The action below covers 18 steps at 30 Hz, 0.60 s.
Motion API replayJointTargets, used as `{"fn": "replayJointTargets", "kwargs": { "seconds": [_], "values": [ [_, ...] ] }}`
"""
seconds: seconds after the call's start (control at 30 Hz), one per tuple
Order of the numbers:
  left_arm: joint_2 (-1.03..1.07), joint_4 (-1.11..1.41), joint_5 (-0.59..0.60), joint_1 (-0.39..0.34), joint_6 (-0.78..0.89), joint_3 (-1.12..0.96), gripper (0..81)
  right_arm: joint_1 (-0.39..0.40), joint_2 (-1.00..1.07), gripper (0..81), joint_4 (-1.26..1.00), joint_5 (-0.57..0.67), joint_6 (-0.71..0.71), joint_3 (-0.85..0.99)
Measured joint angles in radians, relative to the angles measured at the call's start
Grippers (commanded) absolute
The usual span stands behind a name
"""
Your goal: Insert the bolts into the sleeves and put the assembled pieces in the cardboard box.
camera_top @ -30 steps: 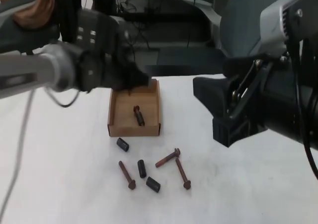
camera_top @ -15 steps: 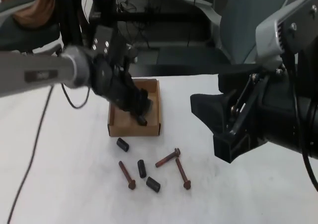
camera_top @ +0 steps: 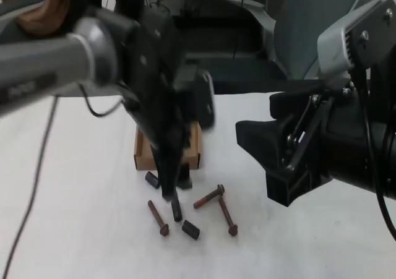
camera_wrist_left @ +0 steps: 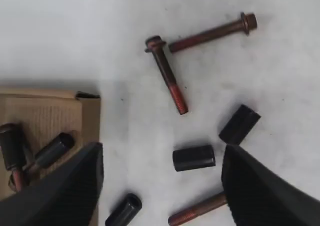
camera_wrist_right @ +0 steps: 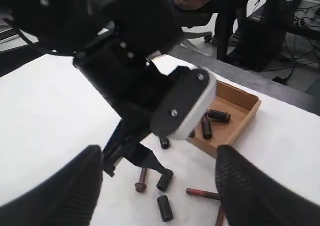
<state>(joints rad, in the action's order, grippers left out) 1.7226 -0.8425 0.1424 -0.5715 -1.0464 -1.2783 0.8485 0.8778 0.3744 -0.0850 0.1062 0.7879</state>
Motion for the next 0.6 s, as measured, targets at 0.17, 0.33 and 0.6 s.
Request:
{"fn": "replayJointTargets", "kwargs": {
  "seconds": [0.17, 0.33, 0.6],
  "values": [
    [0.043, -0.01, -0.079, -0.058, -0.093, 0.0, 62.7, 0.0, 0.0, 60.5, 0.0, 0.018, -0.013, 0.0],
    [0.065, -0.011, -0.088, -0.079, -0.128, 0.0, 57.3, 0.0, 0.0, 60.5, 0.0, 0.018, -0.049, 0.0],
    [0.164, -0.041, -0.094, -0.083, -0.173, 0.0, 57.1, 0.0, -0.033, 60.5, 0.0, 0.018, -0.054, -0.002]
  ]
}}
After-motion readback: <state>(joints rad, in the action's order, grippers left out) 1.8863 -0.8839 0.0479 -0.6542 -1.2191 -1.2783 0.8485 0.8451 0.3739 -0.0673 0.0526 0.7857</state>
